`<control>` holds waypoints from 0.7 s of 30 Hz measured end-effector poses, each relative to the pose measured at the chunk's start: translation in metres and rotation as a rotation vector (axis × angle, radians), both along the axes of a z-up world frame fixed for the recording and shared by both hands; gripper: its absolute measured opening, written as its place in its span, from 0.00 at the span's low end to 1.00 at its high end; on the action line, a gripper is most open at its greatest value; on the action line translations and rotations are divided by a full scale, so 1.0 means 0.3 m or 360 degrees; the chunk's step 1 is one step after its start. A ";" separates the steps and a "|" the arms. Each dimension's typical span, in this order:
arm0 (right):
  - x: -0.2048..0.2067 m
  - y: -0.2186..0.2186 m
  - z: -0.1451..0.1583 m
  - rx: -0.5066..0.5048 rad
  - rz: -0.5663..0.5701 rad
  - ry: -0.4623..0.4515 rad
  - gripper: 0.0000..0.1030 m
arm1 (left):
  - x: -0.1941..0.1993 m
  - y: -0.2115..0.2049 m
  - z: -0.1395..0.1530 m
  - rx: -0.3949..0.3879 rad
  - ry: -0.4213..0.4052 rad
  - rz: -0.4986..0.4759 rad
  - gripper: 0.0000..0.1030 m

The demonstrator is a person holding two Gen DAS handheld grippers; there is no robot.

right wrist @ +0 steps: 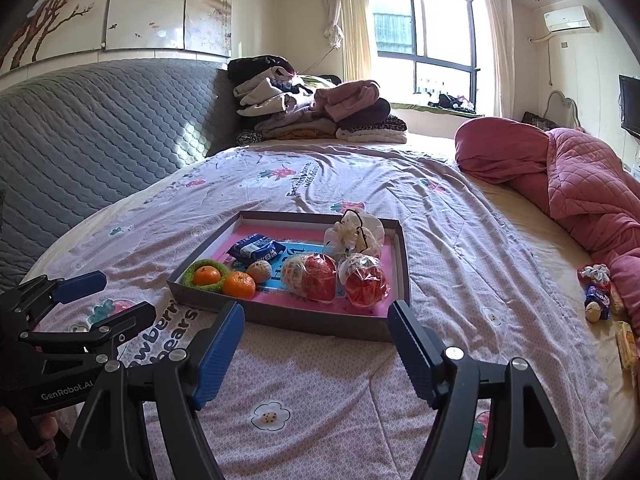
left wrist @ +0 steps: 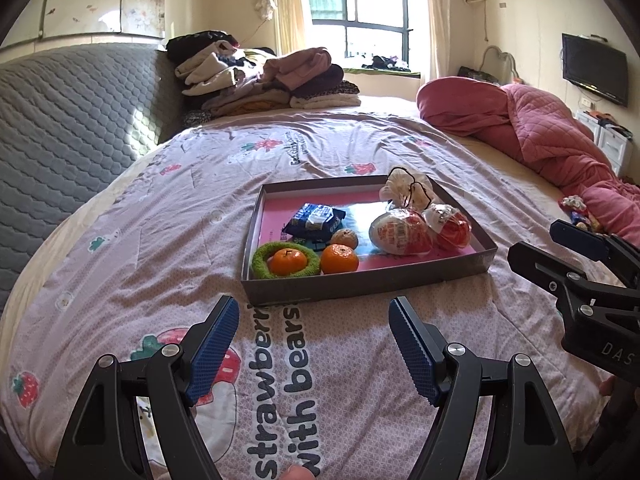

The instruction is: Organize objects

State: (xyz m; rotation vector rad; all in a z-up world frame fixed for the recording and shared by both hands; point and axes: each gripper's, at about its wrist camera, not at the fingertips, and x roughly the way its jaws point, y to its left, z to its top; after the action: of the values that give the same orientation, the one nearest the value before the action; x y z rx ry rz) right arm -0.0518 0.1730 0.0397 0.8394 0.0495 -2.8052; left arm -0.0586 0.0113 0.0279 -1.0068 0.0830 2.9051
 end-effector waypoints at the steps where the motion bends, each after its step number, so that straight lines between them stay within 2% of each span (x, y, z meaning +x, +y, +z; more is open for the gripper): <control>1: -0.001 -0.001 -0.004 0.0000 0.0003 -0.0001 0.71 | -0.002 0.004 -0.005 -0.0004 -0.0007 -0.0001 0.76; 21: -0.009 0.005 -0.080 0.0007 -0.0021 -0.0035 0.71 | -0.019 0.007 -0.080 0.0008 -0.0050 0.0018 0.76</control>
State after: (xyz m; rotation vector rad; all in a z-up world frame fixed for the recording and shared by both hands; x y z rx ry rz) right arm -0.0544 0.1745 0.0158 0.8750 0.0470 -2.8086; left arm -0.0642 0.0133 0.0041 -1.0551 0.0686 2.8972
